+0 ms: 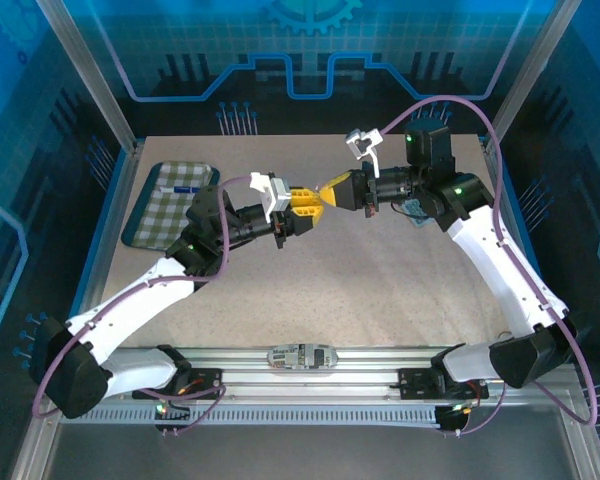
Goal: Remove the keys from the keyring
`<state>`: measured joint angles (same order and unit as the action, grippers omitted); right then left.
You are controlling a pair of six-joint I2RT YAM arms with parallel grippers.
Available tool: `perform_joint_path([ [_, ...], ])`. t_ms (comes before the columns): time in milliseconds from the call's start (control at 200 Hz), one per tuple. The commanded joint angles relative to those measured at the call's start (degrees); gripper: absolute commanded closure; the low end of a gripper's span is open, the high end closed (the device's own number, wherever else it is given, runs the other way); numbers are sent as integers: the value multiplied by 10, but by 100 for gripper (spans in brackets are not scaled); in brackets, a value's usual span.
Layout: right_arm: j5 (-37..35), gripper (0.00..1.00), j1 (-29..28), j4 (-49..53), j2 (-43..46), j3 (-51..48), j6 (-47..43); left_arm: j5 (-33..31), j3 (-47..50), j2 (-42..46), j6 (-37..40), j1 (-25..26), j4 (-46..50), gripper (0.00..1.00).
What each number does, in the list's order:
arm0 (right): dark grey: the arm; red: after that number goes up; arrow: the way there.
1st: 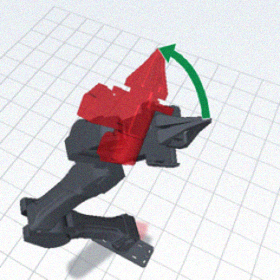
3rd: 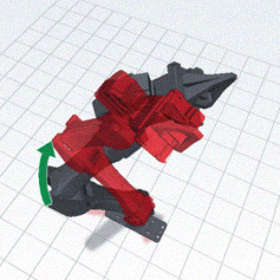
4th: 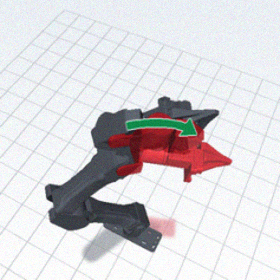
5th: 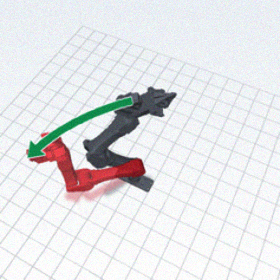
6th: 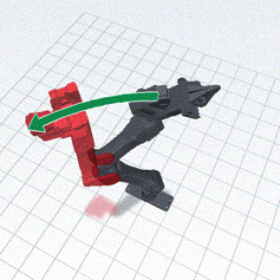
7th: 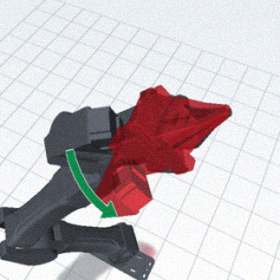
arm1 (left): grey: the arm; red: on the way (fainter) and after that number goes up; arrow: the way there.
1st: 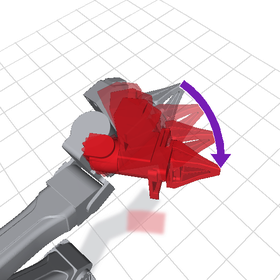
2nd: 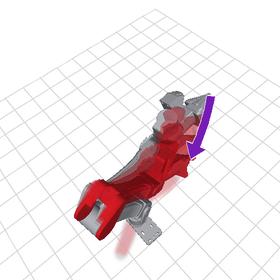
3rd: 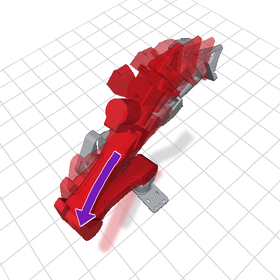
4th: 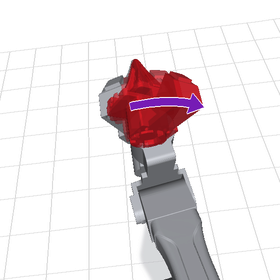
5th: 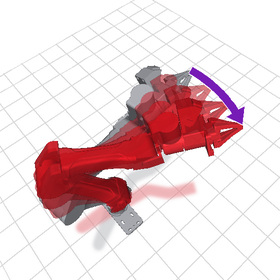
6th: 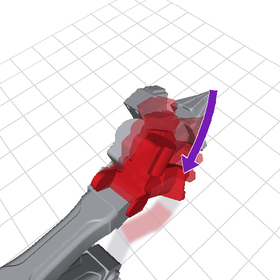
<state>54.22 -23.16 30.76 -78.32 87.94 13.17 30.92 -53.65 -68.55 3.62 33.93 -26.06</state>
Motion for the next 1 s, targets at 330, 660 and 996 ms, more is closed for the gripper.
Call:
perform_joint_path([
  [330,10,100,1,3,18,13,11,-41,27,8,23,2,-74,49],
  [660,32,100,-3,-31,22,3,38,-15,29,-4,52,3,-123,44],
  [996,58,100,-5,-60,19,-9,62,-10,4,-35,66,6,-151,36],
])
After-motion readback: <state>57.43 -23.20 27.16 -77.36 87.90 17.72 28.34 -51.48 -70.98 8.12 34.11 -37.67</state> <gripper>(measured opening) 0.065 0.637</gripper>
